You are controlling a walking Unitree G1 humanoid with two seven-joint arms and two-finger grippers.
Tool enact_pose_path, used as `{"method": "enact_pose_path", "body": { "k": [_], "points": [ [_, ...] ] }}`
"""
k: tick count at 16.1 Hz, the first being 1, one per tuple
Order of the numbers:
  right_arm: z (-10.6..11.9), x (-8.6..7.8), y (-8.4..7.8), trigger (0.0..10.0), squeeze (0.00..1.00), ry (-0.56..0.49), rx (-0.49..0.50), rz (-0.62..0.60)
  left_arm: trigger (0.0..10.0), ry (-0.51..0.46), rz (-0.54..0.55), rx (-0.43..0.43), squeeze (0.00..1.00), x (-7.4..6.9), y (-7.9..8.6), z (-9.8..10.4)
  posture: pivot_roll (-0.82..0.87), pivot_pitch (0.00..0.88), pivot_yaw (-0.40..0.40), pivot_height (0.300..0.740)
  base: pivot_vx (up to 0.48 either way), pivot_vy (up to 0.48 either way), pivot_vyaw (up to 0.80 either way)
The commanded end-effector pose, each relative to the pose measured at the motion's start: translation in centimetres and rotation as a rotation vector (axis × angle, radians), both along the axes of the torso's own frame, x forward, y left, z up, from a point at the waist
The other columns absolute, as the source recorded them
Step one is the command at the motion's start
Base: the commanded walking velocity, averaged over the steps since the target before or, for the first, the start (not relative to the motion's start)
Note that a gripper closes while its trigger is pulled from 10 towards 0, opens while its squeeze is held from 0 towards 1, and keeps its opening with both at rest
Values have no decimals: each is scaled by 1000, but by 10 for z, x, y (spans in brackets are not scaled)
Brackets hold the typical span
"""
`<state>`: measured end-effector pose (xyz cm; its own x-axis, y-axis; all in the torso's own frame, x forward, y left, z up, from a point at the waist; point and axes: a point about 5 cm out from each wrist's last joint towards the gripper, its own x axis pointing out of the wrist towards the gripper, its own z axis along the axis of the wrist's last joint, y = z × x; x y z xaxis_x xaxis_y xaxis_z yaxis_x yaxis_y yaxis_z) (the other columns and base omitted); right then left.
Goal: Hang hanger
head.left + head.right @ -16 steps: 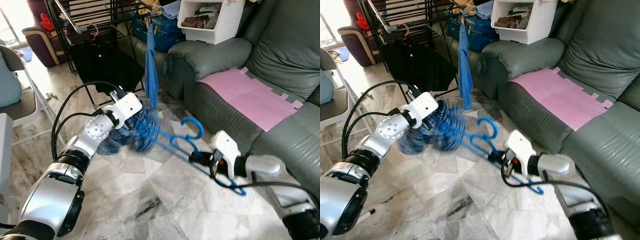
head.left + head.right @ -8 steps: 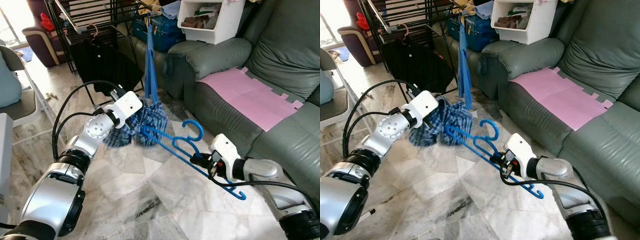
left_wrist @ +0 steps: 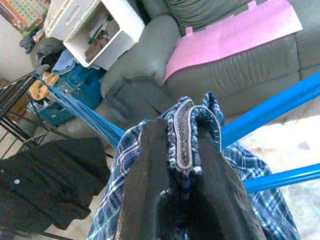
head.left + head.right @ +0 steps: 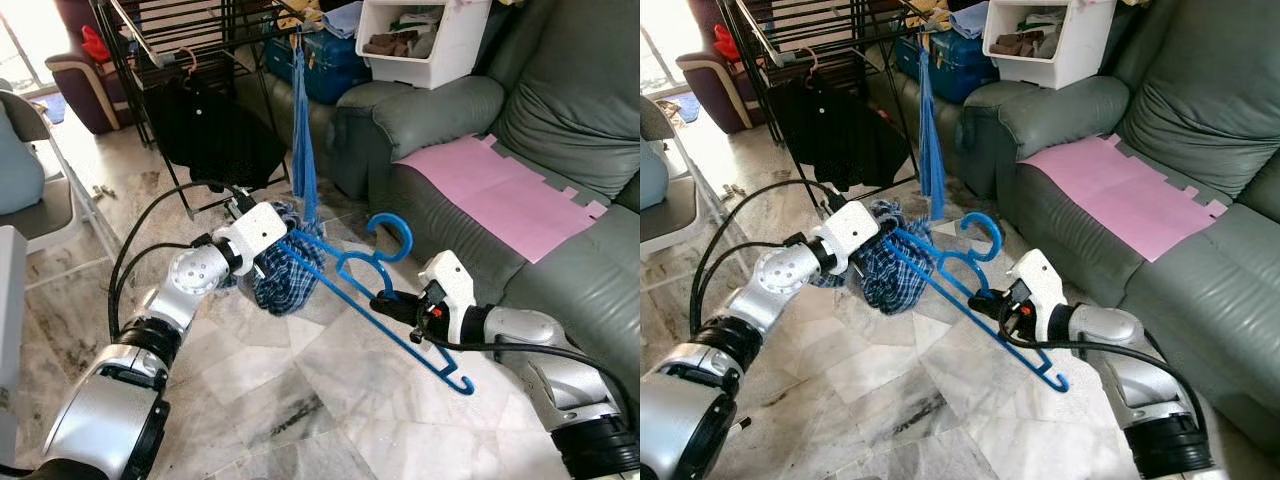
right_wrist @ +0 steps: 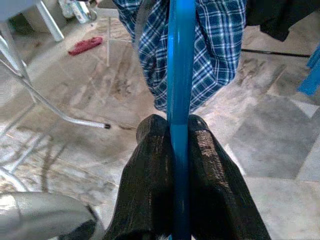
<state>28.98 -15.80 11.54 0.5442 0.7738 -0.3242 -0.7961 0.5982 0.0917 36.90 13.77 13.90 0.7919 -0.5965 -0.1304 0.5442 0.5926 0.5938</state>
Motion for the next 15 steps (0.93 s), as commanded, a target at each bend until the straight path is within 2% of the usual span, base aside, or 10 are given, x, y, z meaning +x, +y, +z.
{"method": "enact_pose_path", "body": {
  "k": [1, 3, 4, 5, 7, 8, 9, 12, 14, 15],
  "points": [
    [25, 5, 7, 10000, 0, -83, 81, 19, 10000, 29, -10, 4, 0, -3, -2, -7, -137, 0, 53, 740, 0, 0, 0],
    [30, 7, 10, 10000, 0, -71, 135, 11, 10000, 31, -5, -4, 0, -5, -2, -11, -137, 0, 49, 740, 0, 0, 0],
    [33, 7, 13, 10000, 0, -42, 200, 9, 10000, 34, -3, -15, 0, -6, -3, -12, -138, 0, 49, 740, 0, 0, 0],
    [25, 9, 11, 10000, 0, 20, 202, -16, 10000, 54, -8, -104, 0, -5, -6, -8, -140, 0, 45, 740, 0, 0, 0],
    [11, 17, 1, 10000, 0, 80, 176, -152, 10000, 62, 13, -183, 0, -1, -6, 1, -137, 0, 43, 740, 0, 0, 0],
    [2, 28, -12, 10000, 0, 132, 190, -329, 10000, 72, 39, -257, 0, 2, -2, 8, -137, 0, 42, 740, 0, 0, 0],
    [-2, 30, -18, 10000, 0, 157, 193, -386, 10000, 73, 47, -280, 0, 3, -1, 11, -137, 0, 42, 740, 0, 0, 0],
    [-22, 33, -62, 10000, 0, 299, 240, -753, 10000, 88, 95, -431, 0, 7, 9, 24, -137, 0, 43, 740, 0, 0, 0],
    [-24, 35, -82, 10000, 0, 308, 242, -898, 10000, 101, 113, -461, 0, 7, 13, 25, -143, 0, 47, 740, 0, 0, 0],
    [-23, 35, -86, 10000, 0, 305, 240, -918, 10000, 102, 114, -461, 0, 6, 14, 25, -145, 0, 48, 740, 0, 0, 0]
  ]
}}
